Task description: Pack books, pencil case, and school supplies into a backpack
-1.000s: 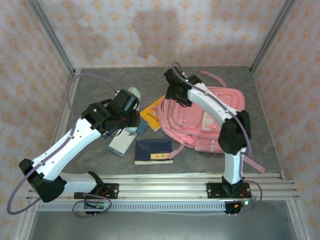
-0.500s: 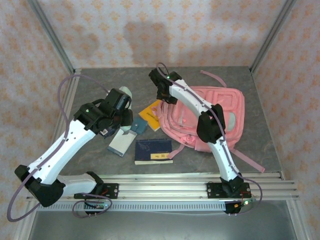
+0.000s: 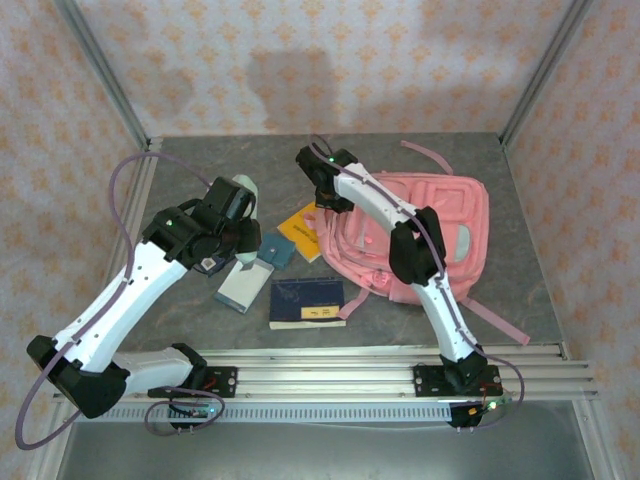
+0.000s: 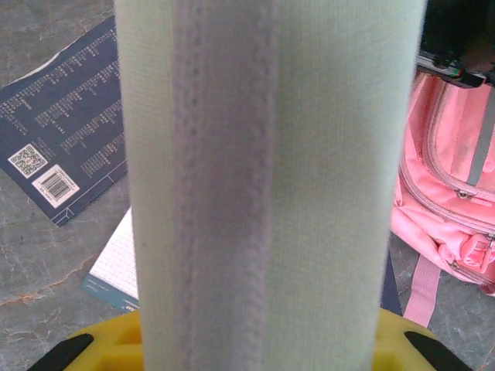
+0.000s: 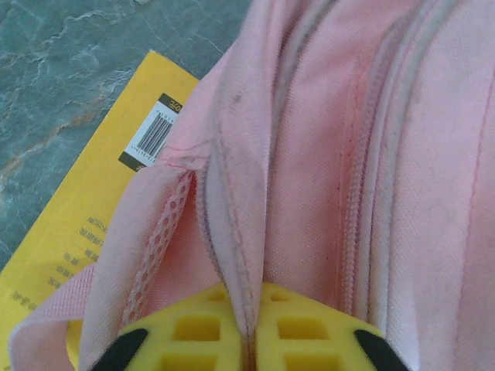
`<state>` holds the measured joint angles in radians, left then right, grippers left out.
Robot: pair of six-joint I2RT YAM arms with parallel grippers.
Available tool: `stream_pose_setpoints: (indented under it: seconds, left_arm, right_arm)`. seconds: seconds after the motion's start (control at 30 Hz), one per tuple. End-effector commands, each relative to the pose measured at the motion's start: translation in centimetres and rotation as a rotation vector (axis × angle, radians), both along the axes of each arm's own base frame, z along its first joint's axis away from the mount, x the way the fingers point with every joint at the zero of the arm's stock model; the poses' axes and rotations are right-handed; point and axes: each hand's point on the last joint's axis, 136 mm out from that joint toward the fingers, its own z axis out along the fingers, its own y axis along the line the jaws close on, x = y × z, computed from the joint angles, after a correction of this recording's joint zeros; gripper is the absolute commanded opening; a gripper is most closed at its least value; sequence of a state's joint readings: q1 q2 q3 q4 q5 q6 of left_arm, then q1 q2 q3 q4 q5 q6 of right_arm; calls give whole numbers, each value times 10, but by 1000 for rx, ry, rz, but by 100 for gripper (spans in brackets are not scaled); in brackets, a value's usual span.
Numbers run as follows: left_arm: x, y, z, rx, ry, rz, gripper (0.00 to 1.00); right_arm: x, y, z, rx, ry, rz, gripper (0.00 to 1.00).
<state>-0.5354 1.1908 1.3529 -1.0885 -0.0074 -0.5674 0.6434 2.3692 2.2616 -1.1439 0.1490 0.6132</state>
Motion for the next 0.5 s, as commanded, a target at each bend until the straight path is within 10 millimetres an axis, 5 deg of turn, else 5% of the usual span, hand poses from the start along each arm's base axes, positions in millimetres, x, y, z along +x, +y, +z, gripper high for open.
stream_pose_setpoints:
  seconds: [0.0, 0.17, 0.47]
  left_arm:
    - [2, 2, 3, 1, -24, -6, 29]
    - [7, -4, 2, -17, -29, -14, 29]
    - [8, -12, -3, -45, -15, -36, 29]
  right_arm:
    - [2, -21, 79, -43, -159, 46, 0]
    - [-18, -1, 91, 70, -110, 244, 0]
    - [-88, 26, 68, 303, 70, 527, 0]
